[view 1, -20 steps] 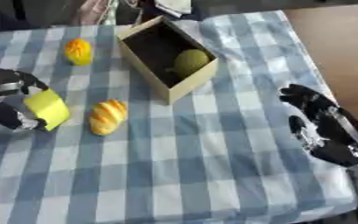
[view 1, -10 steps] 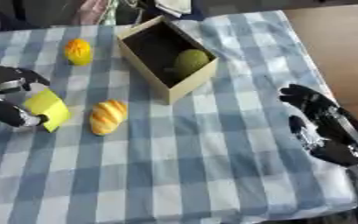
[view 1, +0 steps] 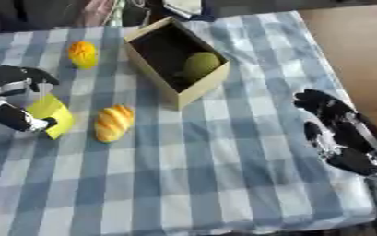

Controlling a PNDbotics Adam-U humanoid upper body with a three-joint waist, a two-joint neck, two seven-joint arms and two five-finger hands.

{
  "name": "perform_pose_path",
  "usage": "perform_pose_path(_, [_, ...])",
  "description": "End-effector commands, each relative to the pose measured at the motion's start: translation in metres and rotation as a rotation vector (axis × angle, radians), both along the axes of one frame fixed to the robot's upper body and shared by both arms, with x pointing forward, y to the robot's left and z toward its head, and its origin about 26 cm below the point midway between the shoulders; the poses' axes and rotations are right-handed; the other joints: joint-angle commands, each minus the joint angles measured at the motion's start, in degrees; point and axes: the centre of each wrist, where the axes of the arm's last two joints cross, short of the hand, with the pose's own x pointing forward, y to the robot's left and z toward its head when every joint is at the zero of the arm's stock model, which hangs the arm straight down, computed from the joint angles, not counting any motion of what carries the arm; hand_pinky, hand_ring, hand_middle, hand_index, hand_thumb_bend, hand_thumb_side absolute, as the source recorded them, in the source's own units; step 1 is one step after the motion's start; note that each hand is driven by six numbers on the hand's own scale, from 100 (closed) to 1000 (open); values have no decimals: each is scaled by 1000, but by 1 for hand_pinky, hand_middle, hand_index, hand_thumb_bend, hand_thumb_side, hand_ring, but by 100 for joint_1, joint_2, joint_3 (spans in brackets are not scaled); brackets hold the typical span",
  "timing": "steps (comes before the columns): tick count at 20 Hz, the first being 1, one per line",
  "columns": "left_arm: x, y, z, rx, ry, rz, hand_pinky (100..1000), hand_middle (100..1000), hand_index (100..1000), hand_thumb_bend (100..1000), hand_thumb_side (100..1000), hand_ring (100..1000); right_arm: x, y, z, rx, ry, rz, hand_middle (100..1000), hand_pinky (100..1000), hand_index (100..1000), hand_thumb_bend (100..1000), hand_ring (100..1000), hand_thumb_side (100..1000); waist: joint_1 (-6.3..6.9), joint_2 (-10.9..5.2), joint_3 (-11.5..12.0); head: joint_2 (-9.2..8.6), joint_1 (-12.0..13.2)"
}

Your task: Pick up objects on the table and place them in the box.

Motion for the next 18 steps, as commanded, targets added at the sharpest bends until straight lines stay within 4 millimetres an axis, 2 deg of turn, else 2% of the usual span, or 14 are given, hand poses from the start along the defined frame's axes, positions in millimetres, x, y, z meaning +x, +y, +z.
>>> perform_pose_path(1, [0, 6, 11, 45, -15, 15, 793, 941, 967, 406, 483, 789, 2, -1, 7, -4, -24, 6, 889, 1000, 954, 100, 910, 370, -54, -132, -1, 25, -4])
perform_pose_path(7, [0, 11, 10, 51, -41, 44, 799, 948, 967, 408, 471, 797, 2, -1, 7, -4, -24, 4, 889, 1000, 953, 100, 910, 370, -50, -126, 2, 25, -13])
perform_pose_path(18, [1, 12, 0, 66, 3, 50, 762, 933, 961, 406, 474, 755, 2, -1, 7, -4, -25, 6, 889, 1000, 954, 100, 910, 369, -57, -120, 8, 25, -20])
